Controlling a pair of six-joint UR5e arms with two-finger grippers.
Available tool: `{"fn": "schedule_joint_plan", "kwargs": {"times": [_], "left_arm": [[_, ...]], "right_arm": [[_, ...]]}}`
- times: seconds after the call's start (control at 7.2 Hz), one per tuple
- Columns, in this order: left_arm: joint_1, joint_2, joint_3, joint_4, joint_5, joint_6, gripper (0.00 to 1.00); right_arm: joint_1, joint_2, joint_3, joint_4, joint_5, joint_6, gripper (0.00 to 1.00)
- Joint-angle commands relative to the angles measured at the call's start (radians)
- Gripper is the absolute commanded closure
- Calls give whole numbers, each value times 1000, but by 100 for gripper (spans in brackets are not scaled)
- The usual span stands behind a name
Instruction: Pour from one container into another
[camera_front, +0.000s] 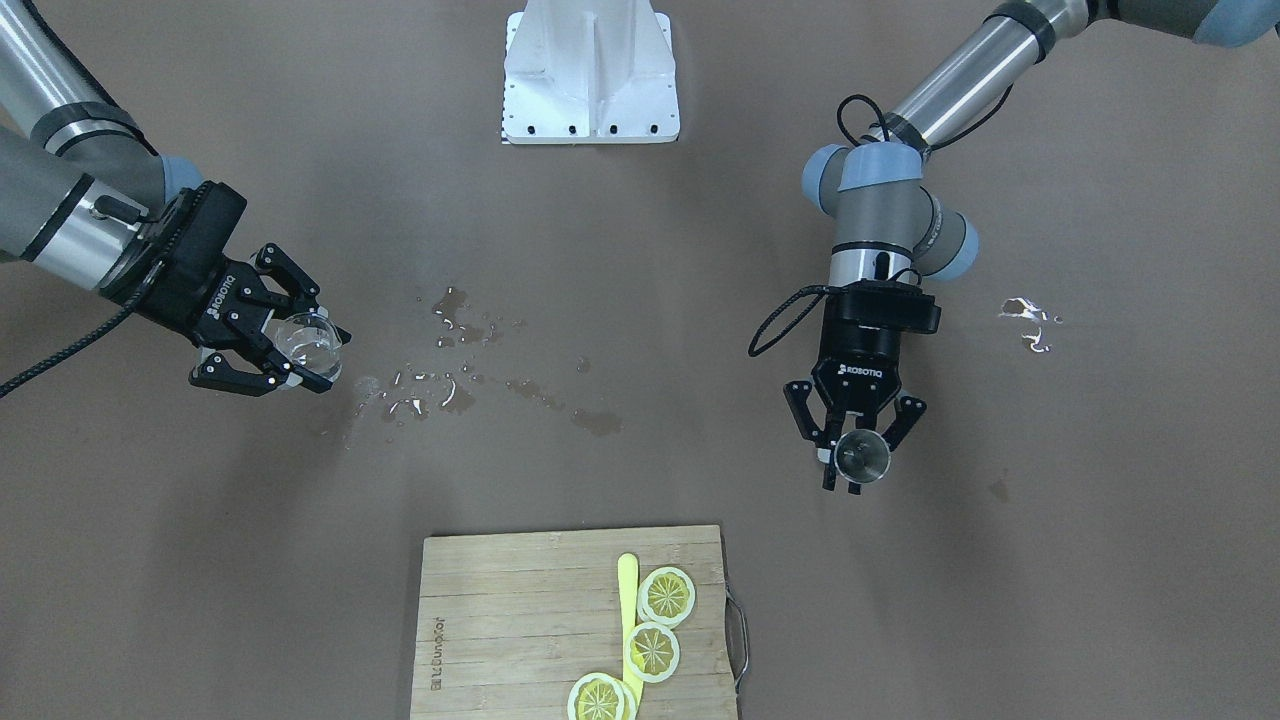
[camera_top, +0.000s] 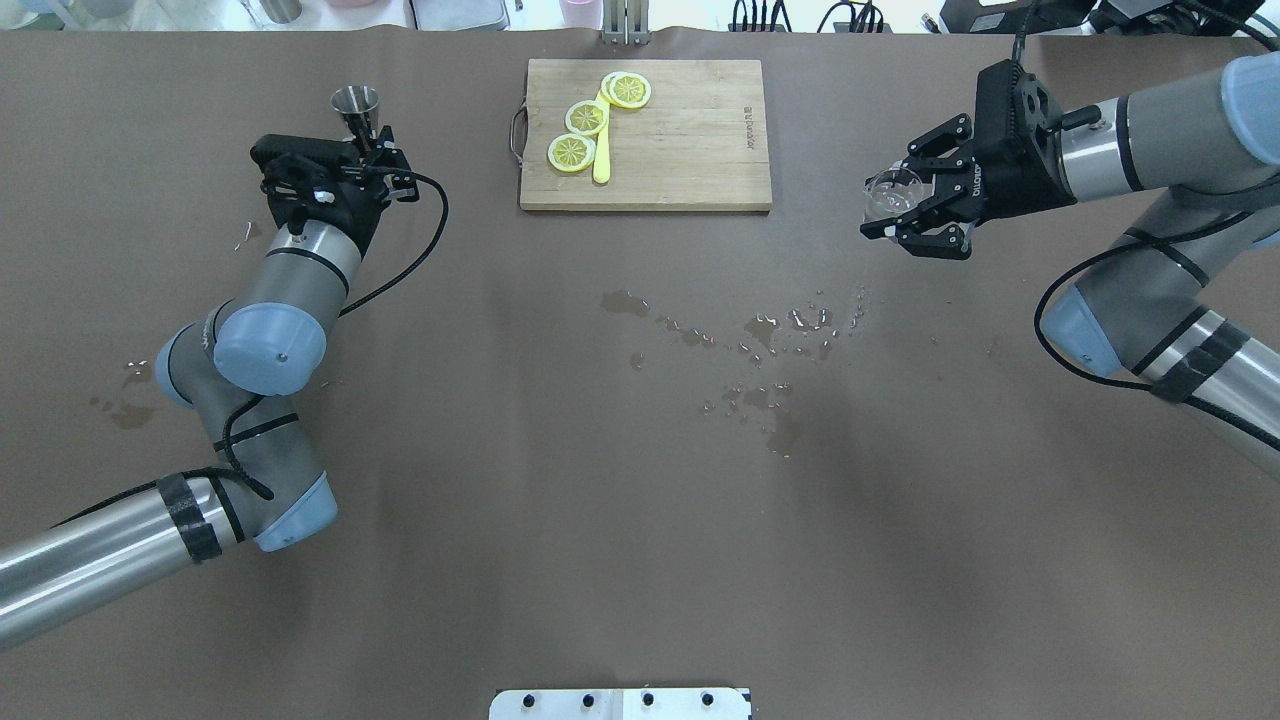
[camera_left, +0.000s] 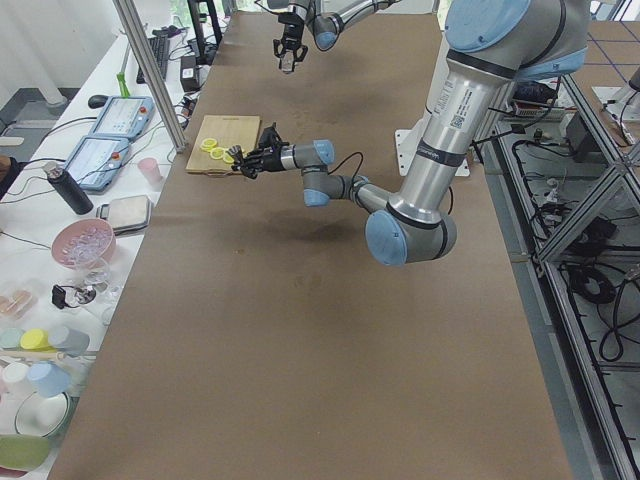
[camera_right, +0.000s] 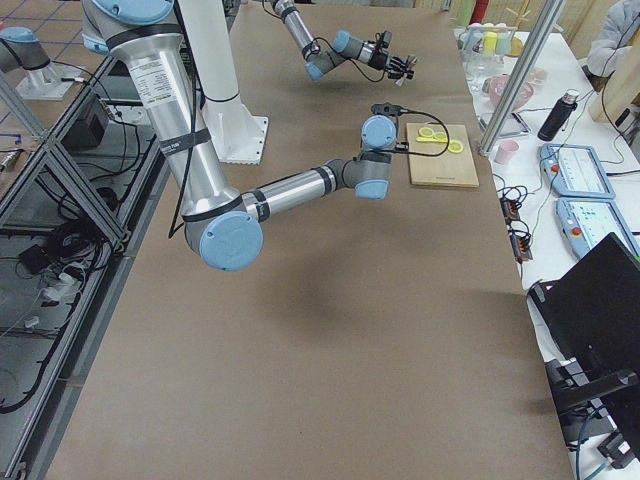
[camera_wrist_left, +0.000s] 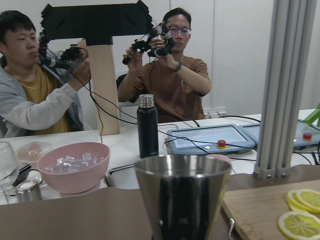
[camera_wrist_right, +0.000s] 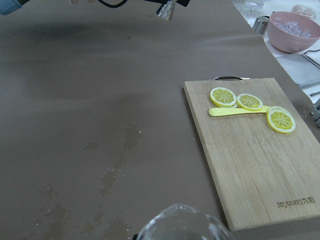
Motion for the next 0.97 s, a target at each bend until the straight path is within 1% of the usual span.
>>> {"fn": "schedule_joint_plan", "kwargs": {"times": [0.0, 0.14, 0.28, 0.42, 0.56, 0.83], "left_arm": [[-4, -37, 18, -35, -99, 71, 100], [0, -61, 22, -36, -126, 72, 100], [0, -67, 24, -44, -168, 72, 100], [6, -67, 30, -56, -184, 103, 100], [16, -78, 41, -56, -184, 205, 100], [27, -121, 64, -55, -200, 214, 100]], "right_arm": [[-1, -5, 115, -228, -23, -161, 100], [-19, -20, 152, -258, -72, -197, 100], [-48, -31, 170, -261, -86, -198, 100], [-54, -28, 164, -257, -65, -192, 100], [-54, -20, 160, -257, -49, -182, 100], [-57, -15, 155, -254, -51, -179, 100]]}}
